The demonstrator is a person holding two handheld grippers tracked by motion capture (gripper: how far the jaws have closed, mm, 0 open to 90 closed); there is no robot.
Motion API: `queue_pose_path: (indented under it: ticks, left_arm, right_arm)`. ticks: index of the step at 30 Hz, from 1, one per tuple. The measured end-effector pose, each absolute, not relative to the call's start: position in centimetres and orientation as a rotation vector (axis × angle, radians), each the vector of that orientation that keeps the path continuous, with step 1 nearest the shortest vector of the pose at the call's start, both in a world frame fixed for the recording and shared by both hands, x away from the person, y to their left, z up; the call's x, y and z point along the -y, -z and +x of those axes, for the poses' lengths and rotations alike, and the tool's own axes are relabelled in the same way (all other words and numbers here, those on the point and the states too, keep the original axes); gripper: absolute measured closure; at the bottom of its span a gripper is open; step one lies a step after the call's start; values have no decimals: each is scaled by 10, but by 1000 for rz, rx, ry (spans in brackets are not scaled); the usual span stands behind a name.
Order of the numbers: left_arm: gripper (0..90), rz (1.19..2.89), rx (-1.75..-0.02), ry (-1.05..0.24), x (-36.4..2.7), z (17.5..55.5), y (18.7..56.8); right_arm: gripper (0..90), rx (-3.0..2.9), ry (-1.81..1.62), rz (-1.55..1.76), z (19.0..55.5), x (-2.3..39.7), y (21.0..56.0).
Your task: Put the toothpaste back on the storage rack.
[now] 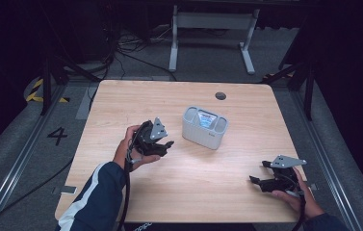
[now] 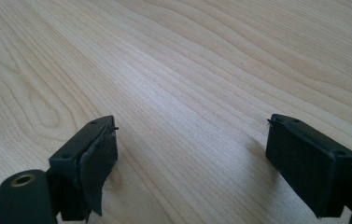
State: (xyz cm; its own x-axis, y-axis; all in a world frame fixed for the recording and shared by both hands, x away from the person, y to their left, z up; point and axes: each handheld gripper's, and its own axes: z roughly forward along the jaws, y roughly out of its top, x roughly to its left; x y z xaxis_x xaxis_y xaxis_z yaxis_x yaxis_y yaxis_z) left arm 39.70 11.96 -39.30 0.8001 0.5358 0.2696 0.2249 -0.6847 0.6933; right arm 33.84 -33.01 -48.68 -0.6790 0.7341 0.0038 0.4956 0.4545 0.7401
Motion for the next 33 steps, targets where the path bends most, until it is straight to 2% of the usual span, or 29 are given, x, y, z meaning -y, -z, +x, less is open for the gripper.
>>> queue_pose_path:
  ticks: [33]
  left_arm:
    - [338,2405,-647,-636,-177,354,430]
  right_arm:
    - [168,-2392,-1061,1048,338,330,487]
